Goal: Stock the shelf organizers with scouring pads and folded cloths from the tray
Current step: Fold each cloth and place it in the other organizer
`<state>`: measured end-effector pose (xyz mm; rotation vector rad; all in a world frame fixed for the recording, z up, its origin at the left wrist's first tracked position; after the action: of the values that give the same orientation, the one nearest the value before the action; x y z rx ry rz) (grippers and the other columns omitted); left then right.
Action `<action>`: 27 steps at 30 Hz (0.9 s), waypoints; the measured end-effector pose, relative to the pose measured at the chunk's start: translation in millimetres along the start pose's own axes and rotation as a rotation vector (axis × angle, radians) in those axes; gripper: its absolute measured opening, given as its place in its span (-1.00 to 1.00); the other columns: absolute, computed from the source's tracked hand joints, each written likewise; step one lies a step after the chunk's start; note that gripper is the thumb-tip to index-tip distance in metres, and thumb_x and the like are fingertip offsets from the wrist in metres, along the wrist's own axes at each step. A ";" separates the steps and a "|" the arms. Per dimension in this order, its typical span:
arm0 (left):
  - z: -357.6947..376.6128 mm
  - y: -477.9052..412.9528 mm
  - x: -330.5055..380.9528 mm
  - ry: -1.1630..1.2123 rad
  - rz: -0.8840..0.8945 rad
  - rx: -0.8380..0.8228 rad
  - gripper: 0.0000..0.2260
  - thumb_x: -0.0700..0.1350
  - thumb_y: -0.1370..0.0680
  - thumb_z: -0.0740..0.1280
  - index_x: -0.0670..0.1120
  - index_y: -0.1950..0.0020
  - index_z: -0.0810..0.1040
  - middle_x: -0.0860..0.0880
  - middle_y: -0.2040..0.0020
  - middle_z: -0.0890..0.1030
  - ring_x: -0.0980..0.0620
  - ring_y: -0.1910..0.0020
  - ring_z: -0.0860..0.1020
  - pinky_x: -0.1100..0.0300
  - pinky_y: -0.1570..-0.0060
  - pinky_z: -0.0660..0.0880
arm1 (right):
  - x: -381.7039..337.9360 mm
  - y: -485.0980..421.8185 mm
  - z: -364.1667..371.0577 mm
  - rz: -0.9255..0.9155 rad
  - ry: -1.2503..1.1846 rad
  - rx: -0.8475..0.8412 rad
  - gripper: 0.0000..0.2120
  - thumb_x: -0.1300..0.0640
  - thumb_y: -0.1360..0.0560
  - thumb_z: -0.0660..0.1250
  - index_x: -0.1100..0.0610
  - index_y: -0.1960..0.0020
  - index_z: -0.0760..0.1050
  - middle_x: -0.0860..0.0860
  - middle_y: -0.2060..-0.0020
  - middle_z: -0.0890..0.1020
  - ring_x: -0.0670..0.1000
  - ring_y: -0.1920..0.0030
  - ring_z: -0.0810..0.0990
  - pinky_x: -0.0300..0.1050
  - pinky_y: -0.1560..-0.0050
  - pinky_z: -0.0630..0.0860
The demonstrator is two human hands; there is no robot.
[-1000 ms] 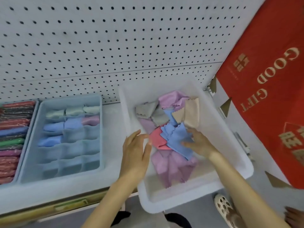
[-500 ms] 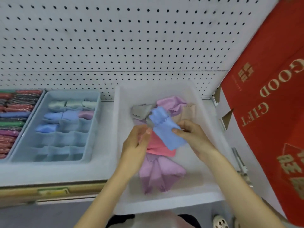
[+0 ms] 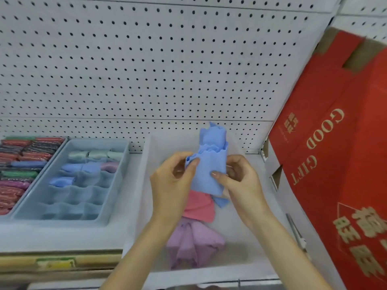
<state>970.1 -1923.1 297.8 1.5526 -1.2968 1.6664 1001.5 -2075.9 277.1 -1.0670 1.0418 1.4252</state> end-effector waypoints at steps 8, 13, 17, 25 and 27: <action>-6.5 -12.7 20.0 -0.019 0.137 -0.109 -0.82 -0.15 -0.49 0.32 0.13 0.05 0.62 0.17 0.12 0.65 0.30 0.12 0.58 0.43 0.13 0.44 | -5.4 2.0 -8.7 -0.037 -0.090 -0.061 -0.28 0.40 -0.27 0.48 -0.13 -0.28 0.39 -0.02 0.03 0.62 0.03 0.09 0.60 0.00 0.13 0.57; -5.6 -23.8 24.1 0.106 -0.009 -0.409 -0.81 -0.12 -0.55 0.20 -0.19 0.15 0.51 -0.14 0.25 0.56 -0.01 0.24 0.46 0.10 0.21 0.41 | -2.5 5.6 -2.5 0.007 -0.009 -0.238 -0.67 0.26 -0.26 0.48 0.00 0.03 0.59 0.03 0.14 0.65 0.08 0.15 0.58 0.03 0.10 0.50; -5.8 -23.6 29.9 0.140 -0.119 -0.577 -0.80 -0.07 -0.54 0.17 -0.15 0.22 0.37 -0.08 0.34 0.43 0.04 0.32 0.39 0.20 0.27 0.41 | -4.5 7.4 2.3 0.051 -0.083 -0.328 -0.80 0.15 -0.18 0.52 0.01 0.23 0.59 -0.07 0.14 0.65 -0.04 0.14 0.62 -0.13 0.11 0.56; -21.0 -24.1 33.6 0.044 -0.112 -0.570 -0.79 -0.03 -0.54 0.15 -0.10 0.26 0.35 -0.08 0.26 0.34 -0.04 0.24 0.27 0.10 0.22 0.24 | -25.3 8.8 11.0 0.071 -0.182 -0.368 -0.77 0.25 -0.17 0.48 -0.02 0.46 0.49 -0.12 0.33 0.63 -0.12 0.31 0.61 -0.28 0.36 0.47; -28.7 -24.7 36.0 -0.004 -0.055 -0.545 -0.78 -0.04 -0.54 0.14 -0.13 0.25 0.32 -0.05 0.29 0.32 0.00 0.28 0.26 0.14 0.27 0.23 | -33.7 5.0 5.8 -0.025 -0.079 -0.273 -0.77 0.28 -0.18 0.46 -0.02 0.47 0.51 -0.12 0.35 0.64 -0.13 0.32 0.61 -0.25 0.34 0.49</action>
<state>970.7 -1895.9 342.5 1.2448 -1.5322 1.1413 998.7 -2078.3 311.4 -1.2020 0.7899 1.6077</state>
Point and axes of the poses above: each hand's wrist, its own y-axis away from the middle knuckle, its own z-axis out of the palm, x = y × z, the point moved 4 cm from there along -y, towards the middle knuckle
